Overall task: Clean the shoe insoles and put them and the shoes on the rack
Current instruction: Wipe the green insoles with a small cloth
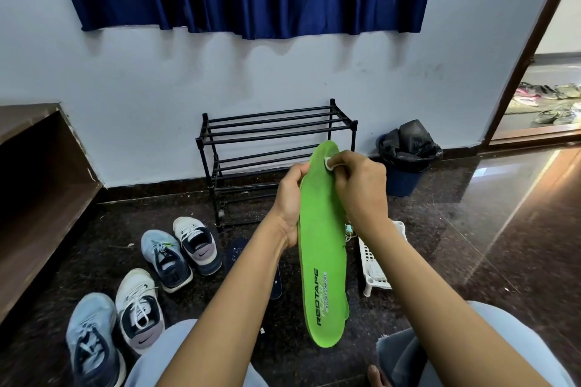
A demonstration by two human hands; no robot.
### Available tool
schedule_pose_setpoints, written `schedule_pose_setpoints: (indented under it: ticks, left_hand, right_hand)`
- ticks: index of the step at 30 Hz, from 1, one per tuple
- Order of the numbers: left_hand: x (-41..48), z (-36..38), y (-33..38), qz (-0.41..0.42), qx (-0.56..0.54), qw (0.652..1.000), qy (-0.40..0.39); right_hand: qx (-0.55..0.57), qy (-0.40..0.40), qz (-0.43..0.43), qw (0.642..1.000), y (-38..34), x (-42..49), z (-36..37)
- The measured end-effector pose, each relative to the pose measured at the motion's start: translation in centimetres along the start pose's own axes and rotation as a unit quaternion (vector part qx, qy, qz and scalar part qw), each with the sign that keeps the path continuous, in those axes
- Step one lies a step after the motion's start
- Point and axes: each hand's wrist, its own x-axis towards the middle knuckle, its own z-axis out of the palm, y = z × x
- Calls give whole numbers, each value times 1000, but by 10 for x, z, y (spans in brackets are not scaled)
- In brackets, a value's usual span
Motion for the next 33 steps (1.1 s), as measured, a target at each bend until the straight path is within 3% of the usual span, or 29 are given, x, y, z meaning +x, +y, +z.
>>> schedule_pose_setpoints:
  ticks: [10, 15, 22, 30, 33]
  left_hand:
    - [-2, -7, 3, -1, 11, 1000, 9]
    - [-3, 0, 0, -11, 7, 1000, -12]
    - [3, -7, 1, -1, 1, 1000, 28]
    - [3, 3, -3, 2, -4, 1000, 17]
    - [5, 1, -2, 13, -17, 1000, 21]
  right_hand:
    - [25, -23, -40, 999, -6, -13, 3]
    - [28, 13, 15, 999, -1, -1, 0]
    - [-7, -48, -58, 997, -10, -23, 10]
    - [11, 4, -1, 1000, -4, -2, 3]
    - [9, -9, -26, 1000, -6, -9, 4]
